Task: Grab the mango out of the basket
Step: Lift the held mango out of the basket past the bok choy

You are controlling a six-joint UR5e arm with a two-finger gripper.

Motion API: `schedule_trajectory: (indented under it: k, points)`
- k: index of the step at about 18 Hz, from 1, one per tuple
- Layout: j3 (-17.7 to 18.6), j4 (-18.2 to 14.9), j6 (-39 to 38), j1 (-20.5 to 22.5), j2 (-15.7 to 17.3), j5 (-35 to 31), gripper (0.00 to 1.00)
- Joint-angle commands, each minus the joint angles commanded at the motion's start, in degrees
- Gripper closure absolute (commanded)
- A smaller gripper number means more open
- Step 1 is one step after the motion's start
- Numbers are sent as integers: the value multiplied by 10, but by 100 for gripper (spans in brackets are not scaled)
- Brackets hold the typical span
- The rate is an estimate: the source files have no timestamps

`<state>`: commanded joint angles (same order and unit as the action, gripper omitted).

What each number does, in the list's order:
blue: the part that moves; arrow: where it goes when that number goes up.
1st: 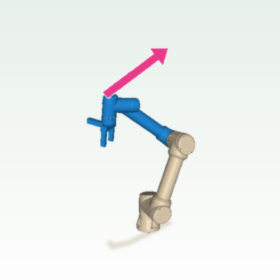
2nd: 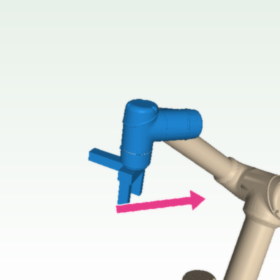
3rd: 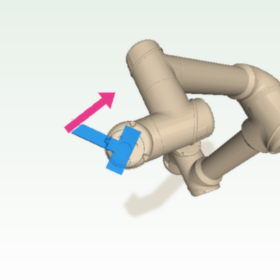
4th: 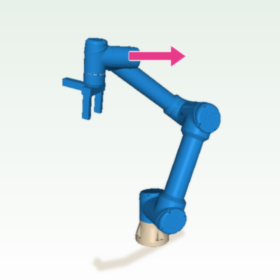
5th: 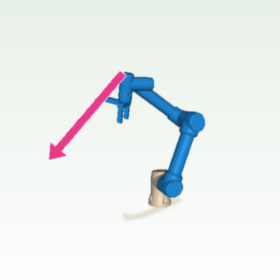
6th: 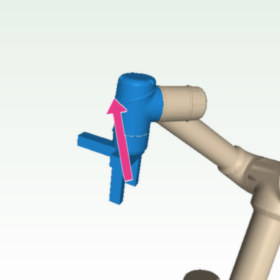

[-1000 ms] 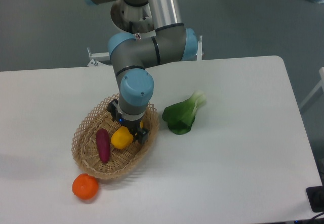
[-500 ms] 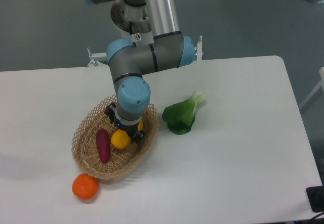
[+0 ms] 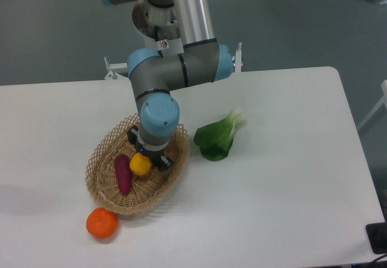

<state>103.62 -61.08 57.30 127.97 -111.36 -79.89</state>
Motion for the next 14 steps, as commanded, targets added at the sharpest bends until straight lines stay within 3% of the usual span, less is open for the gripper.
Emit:
schedule_trajectory:
  k: [5,14]
  points:
    - [-4,0,6,9,14,1,56]
    - [-63,-5,7,89,26,-3,57]
